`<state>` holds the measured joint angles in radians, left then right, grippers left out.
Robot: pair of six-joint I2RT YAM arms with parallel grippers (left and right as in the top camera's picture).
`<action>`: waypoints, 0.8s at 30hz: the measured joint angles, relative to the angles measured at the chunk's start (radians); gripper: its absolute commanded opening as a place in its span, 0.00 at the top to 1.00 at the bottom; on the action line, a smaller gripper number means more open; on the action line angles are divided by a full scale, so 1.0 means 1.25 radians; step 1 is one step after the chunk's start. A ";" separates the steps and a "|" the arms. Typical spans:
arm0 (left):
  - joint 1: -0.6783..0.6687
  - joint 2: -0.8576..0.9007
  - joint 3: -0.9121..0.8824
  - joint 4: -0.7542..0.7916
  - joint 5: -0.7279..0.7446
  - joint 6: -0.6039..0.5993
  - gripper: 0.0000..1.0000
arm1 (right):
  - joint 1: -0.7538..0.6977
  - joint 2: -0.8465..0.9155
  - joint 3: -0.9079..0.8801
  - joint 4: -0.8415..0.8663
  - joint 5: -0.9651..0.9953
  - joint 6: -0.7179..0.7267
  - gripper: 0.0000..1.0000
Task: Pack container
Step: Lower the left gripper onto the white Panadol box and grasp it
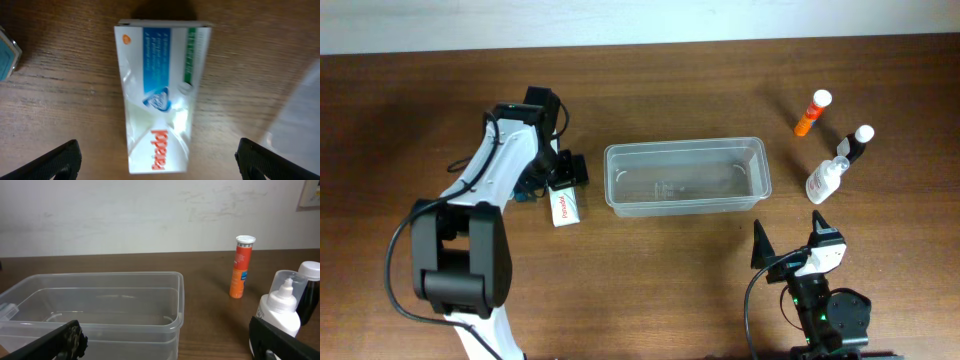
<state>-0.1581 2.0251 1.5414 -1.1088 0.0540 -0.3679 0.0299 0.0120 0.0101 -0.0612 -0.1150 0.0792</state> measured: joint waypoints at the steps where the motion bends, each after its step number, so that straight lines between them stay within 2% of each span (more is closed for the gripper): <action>1: 0.000 0.008 0.000 0.000 -0.004 0.000 0.00 | 0.000 0.000 0.000 0.000 0.000 0.000 0.02; 16: 0.000 0.088 0.000 0.032 -0.018 0.010 0.02 | 0.000 0.000 0.000 0.000 0.000 0.000 0.02; 18: 0.000 0.090 0.000 0.034 -0.020 0.009 0.09 | 0.000 0.000 0.000 0.000 0.000 0.000 0.02; 22: 0.000 0.090 0.000 0.037 -0.023 0.015 0.32 | 0.000 0.000 0.000 0.000 0.000 0.000 0.02; 24: 0.000 0.090 0.000 0.039 -0.023 0.019 0.40 | 0.000 0.000 0.000 0.000 0.000 0.000 0.02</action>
<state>-0.1581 2.1380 1.5414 -1.0603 0.0254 -0.3447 0.0299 0.0120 0.0101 -0.0612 -0.1150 0.0792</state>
